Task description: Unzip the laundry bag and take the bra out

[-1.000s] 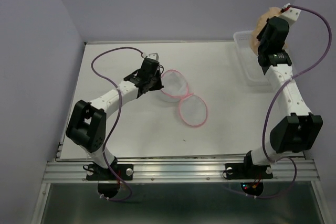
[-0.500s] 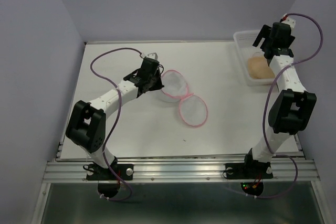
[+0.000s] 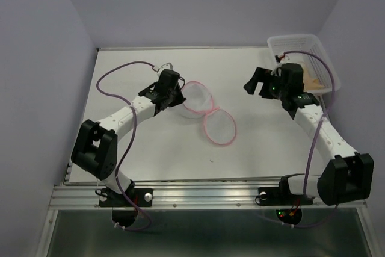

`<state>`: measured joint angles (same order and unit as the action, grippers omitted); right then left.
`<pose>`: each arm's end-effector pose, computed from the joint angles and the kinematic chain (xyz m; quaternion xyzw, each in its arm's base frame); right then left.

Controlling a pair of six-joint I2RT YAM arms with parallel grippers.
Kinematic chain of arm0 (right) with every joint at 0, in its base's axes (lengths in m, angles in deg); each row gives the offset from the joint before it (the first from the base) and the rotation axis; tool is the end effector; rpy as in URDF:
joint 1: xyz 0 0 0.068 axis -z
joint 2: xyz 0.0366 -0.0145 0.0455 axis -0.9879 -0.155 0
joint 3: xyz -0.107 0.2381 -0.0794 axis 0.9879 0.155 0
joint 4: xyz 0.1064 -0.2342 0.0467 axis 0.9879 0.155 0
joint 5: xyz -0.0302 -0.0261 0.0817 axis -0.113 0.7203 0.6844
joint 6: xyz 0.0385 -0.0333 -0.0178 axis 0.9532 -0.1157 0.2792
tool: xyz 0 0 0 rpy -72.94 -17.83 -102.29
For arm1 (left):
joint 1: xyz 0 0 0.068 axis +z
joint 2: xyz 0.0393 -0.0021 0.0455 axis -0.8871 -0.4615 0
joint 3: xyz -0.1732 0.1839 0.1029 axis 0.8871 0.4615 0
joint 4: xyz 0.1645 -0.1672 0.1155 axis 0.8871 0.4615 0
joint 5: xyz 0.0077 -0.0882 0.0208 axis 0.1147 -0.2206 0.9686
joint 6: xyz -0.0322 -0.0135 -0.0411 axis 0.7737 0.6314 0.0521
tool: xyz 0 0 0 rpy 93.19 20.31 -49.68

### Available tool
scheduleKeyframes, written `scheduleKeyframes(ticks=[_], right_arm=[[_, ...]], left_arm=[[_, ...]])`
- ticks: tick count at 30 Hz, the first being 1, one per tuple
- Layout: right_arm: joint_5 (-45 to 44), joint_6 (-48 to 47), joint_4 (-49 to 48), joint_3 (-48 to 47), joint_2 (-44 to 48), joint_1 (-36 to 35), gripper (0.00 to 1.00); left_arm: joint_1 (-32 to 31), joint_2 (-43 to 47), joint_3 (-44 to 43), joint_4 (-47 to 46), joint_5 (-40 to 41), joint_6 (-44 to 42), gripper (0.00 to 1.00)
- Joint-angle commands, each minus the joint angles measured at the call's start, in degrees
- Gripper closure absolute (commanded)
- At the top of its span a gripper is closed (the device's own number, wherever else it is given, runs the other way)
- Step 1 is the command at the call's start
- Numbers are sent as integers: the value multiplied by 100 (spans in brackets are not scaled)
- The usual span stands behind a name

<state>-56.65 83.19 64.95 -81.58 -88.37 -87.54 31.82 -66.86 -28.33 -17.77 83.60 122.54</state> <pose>0.2814 0.0386 0.3341 0.0422 0.8398 0.1962 0.5045 0.3079 -0.1787 0.2651 -0.0854 0.8827 -0.2259 0.4032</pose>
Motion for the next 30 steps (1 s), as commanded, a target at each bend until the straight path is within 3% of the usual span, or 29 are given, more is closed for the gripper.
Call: scheduleKeyframes(ticks=[1, 6, 11, 15, 23, 25, 26, 30], right_arm=[[446, 459, 762, 701, -480, -505, 0], [429, 1205, 386, 1422, -813, -1251, 0], [52, 1706, 262, 1520, -1218, -1674, 1], [-291, 1945, 130, 1731, -1280, -1674, 19], [-643, 1980, 174, 1828, -1535, -1674, 22], [-679, 1980, 130, 1802, -1666, -1674, 31], [-679, 1980, 60, 1810, -1693, -1674, 43], [-810, 2024, -221, 1749, -1781, -1674, 76]], left_arm=[[2, 279, 287, -167, 63, 314, 100], [11, 419, 507, -264, 64, 410, 100], [-41, 569, 806, -387, 46, 533, 100], [-68, 674, 1069, -580, 2, 639, 100], [-94, 745, 1140, -659, -51, 648, 100], [-103, 753, 1158, -694, -86, 657, 100], [-112, 745, 1175, -703, -103, 657, 100], [-121, 753, 1202, -730, -68, 683, 100]])
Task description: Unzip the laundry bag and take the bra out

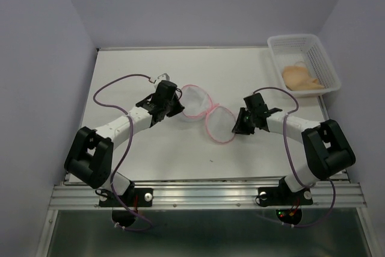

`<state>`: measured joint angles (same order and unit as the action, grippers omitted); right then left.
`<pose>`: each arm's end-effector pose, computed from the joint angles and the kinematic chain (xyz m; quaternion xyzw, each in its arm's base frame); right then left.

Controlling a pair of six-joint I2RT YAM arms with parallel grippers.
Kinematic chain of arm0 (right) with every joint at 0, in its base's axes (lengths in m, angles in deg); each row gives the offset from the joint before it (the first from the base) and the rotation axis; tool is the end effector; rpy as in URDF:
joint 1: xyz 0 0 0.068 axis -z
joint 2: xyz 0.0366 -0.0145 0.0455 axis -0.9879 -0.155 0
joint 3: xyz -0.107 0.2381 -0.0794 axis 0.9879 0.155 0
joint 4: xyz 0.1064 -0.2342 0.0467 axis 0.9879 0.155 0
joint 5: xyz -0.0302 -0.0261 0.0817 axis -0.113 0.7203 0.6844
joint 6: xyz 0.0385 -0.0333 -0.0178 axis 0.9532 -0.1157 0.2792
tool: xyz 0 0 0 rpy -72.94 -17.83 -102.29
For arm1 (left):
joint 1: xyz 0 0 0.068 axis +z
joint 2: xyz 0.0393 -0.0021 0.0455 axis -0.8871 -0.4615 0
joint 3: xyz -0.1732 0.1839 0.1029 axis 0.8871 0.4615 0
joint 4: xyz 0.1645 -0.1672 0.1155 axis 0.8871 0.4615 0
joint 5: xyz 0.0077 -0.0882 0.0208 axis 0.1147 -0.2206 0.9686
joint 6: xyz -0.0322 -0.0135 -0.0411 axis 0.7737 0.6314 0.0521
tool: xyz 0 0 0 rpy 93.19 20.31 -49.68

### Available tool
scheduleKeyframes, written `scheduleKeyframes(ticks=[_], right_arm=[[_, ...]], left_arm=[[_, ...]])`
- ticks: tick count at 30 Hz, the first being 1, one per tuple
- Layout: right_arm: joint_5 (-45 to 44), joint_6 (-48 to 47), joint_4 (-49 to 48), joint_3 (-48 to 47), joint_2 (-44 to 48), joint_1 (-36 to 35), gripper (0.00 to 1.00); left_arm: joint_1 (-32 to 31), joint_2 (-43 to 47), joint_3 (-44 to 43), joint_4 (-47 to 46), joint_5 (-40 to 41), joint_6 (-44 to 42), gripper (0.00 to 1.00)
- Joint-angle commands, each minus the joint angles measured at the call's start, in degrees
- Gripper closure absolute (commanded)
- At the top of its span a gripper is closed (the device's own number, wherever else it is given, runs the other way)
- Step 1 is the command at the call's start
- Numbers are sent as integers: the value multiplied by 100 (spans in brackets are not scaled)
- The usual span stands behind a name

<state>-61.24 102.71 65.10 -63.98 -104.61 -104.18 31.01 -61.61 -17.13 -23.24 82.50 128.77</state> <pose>0.2576 0.1141 0.1576 0.1158 0.9551 0.1823 0.2027 0.2785 -0.1674 0.2377 -0.1228 0.8805 -0.2547 0.3806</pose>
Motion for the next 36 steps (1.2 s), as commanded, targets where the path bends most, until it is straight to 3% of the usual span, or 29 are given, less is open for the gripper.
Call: scheduleKeyframes(ticks=[1, 2, 6, 12, 18, 21, 27, 29, 32, 33, 36], right_arm=[[-447, 63, -246, -54, -140, -63, 80], [-605, 37, -246, -98, -26, -64, 89], [-914, -278, -228, -274, 622, -64, 99], [-756, -797, 665, -1124, 1021, -64, 99], [-1388, -1342, 2509, -2549, 538, -64, 99], [-1678, -1474, 2952, -3130, 300, -117, 99], [-3242, -1729, 3744, -4201, 98, -117, 99], [-2850, -1791, 3745, -4579, -42, -117, 99], [-1297, -2001, 3420, -5055, -253, -117, 99], [-370, -2002, 3280, -5152, -323, -117, 99], [577, -1897, 3112, -5161, -412, -117, 99]], left_arm=[[-40, 237, 74, -183, 50, 60, 100], [-40, 238, 83, -201, 24, 60, 100], [-66, 246, 118, -262, 15, 34, 100], [-145, 132, 109, -421, -73, -1, 100], [-163, 97, 39, -823, -91, -80, 100], [-189, 106, 74, -1114, -362, -238, 100], [-391, 220, 267, -1518, -662, -616, 100], [-444, 220, 372, -1607, -723, -617, 100], [-479, 150, 513, -1905, -777, -494, 100], [-479, 132, 539, -2097, -742, -433, 100], [-488, -43, 549, -2397, -662, -344, 100]])
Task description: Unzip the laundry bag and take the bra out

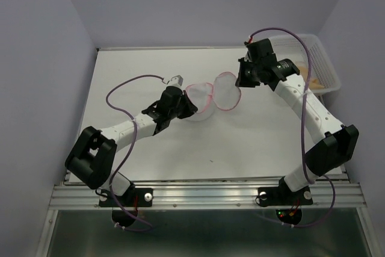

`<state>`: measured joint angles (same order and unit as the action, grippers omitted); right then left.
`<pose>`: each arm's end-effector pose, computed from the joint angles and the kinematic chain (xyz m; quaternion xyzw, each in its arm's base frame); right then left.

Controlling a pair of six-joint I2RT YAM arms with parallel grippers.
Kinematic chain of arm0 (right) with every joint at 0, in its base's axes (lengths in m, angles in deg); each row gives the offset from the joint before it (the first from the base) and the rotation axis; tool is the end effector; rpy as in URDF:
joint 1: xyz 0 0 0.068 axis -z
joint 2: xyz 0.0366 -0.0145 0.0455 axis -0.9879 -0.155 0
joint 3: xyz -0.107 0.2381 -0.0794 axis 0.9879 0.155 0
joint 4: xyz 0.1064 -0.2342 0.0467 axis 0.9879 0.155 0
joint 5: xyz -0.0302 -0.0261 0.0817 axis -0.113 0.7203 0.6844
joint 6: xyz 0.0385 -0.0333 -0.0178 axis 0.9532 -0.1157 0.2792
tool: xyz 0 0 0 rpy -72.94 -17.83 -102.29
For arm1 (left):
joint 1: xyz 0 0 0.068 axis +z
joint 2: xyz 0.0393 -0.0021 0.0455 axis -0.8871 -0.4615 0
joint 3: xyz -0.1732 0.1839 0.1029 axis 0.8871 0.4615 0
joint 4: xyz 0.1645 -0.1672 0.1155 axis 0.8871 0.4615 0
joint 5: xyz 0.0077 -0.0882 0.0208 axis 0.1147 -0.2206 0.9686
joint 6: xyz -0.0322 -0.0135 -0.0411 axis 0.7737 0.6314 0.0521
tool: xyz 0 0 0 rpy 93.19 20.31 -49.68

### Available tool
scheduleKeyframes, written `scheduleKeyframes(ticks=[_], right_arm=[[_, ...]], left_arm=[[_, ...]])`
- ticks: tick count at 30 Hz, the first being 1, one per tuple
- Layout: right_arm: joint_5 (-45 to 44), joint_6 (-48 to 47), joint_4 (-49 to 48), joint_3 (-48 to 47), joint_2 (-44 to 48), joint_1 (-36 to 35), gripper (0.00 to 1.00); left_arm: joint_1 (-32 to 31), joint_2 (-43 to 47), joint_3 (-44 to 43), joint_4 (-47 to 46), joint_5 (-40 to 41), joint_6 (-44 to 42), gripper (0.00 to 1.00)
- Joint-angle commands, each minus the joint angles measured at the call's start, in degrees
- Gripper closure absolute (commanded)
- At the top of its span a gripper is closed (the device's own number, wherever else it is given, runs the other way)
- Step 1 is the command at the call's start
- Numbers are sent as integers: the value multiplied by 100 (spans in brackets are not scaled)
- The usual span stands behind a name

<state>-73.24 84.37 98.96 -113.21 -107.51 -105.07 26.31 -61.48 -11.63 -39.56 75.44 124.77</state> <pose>0.3097 0.1340 0.3693 -0.0111 0.9276 0.0965 0.3607 0.2628 -0.1943 0.2335 -0.0237 0.8414 -0.3508 0.4103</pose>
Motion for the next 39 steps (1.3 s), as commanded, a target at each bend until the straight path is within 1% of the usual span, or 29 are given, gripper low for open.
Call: scheduleKeyframes(ticks=[1, 6, 7, 8, 9, 12, 14, 16, 18, 20, 22, 24, 25, 29, 31, 32, 34, 36, 38, 39], right_arm=[[1876, -11, -309, -239, -147, -27, 99], [2569, 341, -511, -388, -288, -27, 98], [2910, 402, -650, -406, -314, -27, 98], [3036, 525, -808, -302, -306, -27, 98], [3298, 744, -1123, -257, -332, -27, 99], [3397, 1183, -1529, -222, -516, -27, 99], [3528, 1378, -1969, -230, -639, -27, 99], [3774, 1641, -2267, -431, -875, -27, 99], [3880, 1834, -2391, -590, -1070, -27, 94], [4143, 1888, -2559, -722, -1395, -27, 94], [4153, 1976, -2691, -696, -1614, -27, 94], [4004, 1994, -2796, -652, -1922, -27, 95], [3795, 2029, -2927, -652, -2019, -27, 95], [3599, 2046, -3253, -950, -2564, -27, 95], [3722, 2055, -3446, -1222, -2862, -88, 88], [3896, 2038, -3516, -1406, -3037, -141, 73], [3916, 2003, -3543, -1583, -3179, -229, 63], [3863, 2002, -3526, -1706, -3302, -291, 49], [3793, 1959, -3413, -1847, -3426, -291, 49], [3706, 1933, -3412, -1847, -3443, -291, 48]], left_arm=[[-18, -92, -20, -783, 35, 64, 100], [-44, -206, -73, -844, 96, 47, 100], [-53, -224, -64, -853, 96, 47, 100], [-53, -259, -64, -853, 105, 56, 100], [-53, -276, -55, -853, 88, 56, 100], [-71, -312, 15, -879, 114, 126, 100], [-71, -312, 85, -932, 123, 152, 100], [-71, -312, 120, -985, 149, 214, 100], [-80, -320, 103, -994, 140, 232, 100], [-97, -303, 86, -1011, 184, 231, 100], [-88, -268, 103, -994, 245, 240, 100], [-88, -171, 147, -1003, 447, 284, 97], [-88, -128, 164, -994, 474, 310, 95], [-88, -39, 226, -994, 580, 320, 91], [-88, -65, 209, -976, 624, 311, 91], [-88, -126, 165, -968, 589, 311, 91], [-88, -179, 112, -959, 554, 319, 91], [-88, -232, 33, -898, 580, 363, 87], [-88, -215, -37, -574, 746, 390, 81], [-88, -189, -38, -485, 825, 390, 73]])
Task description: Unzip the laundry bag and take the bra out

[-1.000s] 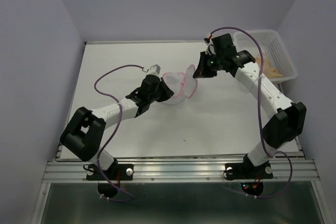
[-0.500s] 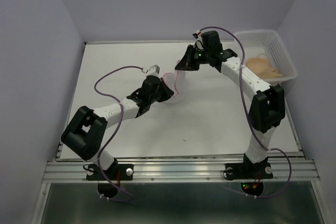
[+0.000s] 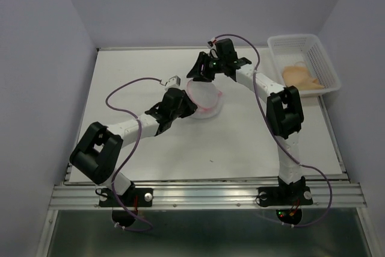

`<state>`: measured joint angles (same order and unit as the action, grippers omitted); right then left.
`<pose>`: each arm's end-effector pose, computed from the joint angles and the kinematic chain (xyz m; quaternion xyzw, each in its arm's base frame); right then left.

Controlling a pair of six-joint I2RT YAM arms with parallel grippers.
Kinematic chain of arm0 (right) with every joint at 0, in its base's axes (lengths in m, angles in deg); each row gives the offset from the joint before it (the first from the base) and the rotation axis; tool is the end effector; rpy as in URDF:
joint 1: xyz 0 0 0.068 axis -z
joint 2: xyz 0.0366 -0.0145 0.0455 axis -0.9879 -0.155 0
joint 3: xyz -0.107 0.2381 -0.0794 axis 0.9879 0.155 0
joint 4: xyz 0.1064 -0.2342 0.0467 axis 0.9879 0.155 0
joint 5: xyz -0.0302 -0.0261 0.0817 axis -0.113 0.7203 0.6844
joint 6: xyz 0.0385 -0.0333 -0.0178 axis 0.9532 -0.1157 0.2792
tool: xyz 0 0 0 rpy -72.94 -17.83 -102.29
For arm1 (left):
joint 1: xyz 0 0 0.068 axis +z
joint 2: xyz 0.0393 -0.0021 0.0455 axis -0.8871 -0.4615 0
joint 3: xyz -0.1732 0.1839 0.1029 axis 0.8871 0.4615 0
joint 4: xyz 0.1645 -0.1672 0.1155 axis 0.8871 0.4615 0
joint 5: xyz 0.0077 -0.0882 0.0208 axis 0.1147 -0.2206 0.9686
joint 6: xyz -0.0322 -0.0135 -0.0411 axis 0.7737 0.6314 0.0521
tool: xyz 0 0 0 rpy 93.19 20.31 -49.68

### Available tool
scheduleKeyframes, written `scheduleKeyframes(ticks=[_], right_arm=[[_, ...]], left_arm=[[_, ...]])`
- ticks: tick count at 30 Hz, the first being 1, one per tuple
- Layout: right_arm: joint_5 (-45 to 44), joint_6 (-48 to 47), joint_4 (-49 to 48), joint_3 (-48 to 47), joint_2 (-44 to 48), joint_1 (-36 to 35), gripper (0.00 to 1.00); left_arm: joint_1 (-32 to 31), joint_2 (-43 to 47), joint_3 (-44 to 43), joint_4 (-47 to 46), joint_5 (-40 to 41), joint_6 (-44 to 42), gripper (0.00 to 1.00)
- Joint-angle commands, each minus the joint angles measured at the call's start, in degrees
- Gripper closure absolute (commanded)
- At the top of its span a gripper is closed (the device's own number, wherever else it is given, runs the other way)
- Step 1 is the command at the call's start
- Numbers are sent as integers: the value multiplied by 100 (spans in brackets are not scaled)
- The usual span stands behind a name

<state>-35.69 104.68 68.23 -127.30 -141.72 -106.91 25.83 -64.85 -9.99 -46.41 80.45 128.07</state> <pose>0.4461 0.2368 0.2543 -0.0134 0.8653 0.4439 0.2326 0.2691 -0.1985 0.2178 -0.0677 0.8302 -0.3451 0.4325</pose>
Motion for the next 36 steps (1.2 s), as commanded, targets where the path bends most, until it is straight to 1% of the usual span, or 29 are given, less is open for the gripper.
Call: scheduleKeyframes(ticks=[1, 2, 3, 4, 7, 8, 9, 10, 11, 13, 14, 15, 16, 17, 18, 19, 21, 22, 25, 26, 27, 28, 29, 30, 33, 34, 36], right_arm=[[-120, -150, -278, -473, -14, -107, 45], [-138, -212, -242, -490, -5, -107, 41], [-199, -300, -190, -490, 29, -107, 40], [-321, -335, -120, -490, 73, -107, 39], [-603, -432, -75, -386, 275, -107, 31], [-647, -467, -66, -298, 380, -107, 25], [-665, -485, -75, -262, 425, -107, 23], [-692, -511, -57, -245, 478, -107, 17], [-700, -555, -57, -218, 522, -107, 0], [-849, -634, -22, -174, 741, -107, 0], [-1102, -687, -22, -148, 837, -107, 0], [-1288, -757, -13, -113, 943, -107, 0], [-1751, -827, -5, 35, 1187, -107, 0], [-1990, -845, -13, 150, 1320, -107, 0], [-2236, -880, -13, 273, 1435, -107, 0], [-2717, -933, 4, 561, 1697, -107, 0], [-3124, -916, -4, 940, 2006, 7, 0], [-3474, -898, -5, 1351, 2329, 155, 0], [-3670, -959, 4, 2021, 2867, 604, 0], [-3767, -951, -13, 2563, 3069, 701, 0], [-3916, -959, -13, 2864, 3523, 780, 0], [-4074, -1029, -48, 3163, 3754, 842, 0], [-4545, -1099, -83, 3818, 4261, 842, 0], [-5124, -1266, -223, 4164, 4510, 842, 0], [-5832, -1180, -444, 5219, 5274, 1026, 0], [-5929, -918, -514, 5823, 5764, 1096, 0], [-6009, -723, -593, 6397, 6215, 1228, 0]], left_arm=[[-49, 226, -201, 278, 508, 103, 51], [-40, 271, -210, 384, 597, 86, 44], [-40, 315, -219, 472, 668, 51, 36], [-40, 376, -236, 690, 755, 16, 31], [-32, 674, -175, 973, 1011, -37, 27], [-32, 841, -123, 1069, 1046, -54, 24], [-32, 921, -79, 1070, 1046, -55, 24], [-32, 1017, -26, 1079, 1046, -46, 24], [-32, 1210, 79, 1079, 1055, -28, 23], [-32, 1421, 176, 1149, 1134, 24, 21], [-32, 1657, 246, 1201, 1169, 42, 16], [-32, 1781, 273, 1254, 1300, 60, 14], [-32, 1913, 299, 1359, 1362, 60, 11], [-23, 2158, 326, 1438, 1441, 60, 7], [-14, 2274, 326, 1509, 1624, 68, 2], [-5, 2492, 326, 1710, 1748, 60, 1], [108, 2687, 230, 2052, 2142, 130, 1], [161, 2879, 168, 2350, 2258, 165, 1], [434, 3100, 89, 2897, 2688, 296, 1], [495, 3153, 71, 3037, 2812, 349, 1], [548, 3241, 28, 3161, 3048, 358, 1], [662, 3259, 10, 3353, 3128, 359, 1], [732, 3312, -34, 3451, 3225, 367, 1], [846, 3329, -61, 3582, 3252, 367, 1], [979, 3417, -78, 3645, 3261, 315, 1], [1014, 3435, -78, 3593, 3270, 297, 1], [1111, 3479, -8, 3514, 3287, 271, 1]])
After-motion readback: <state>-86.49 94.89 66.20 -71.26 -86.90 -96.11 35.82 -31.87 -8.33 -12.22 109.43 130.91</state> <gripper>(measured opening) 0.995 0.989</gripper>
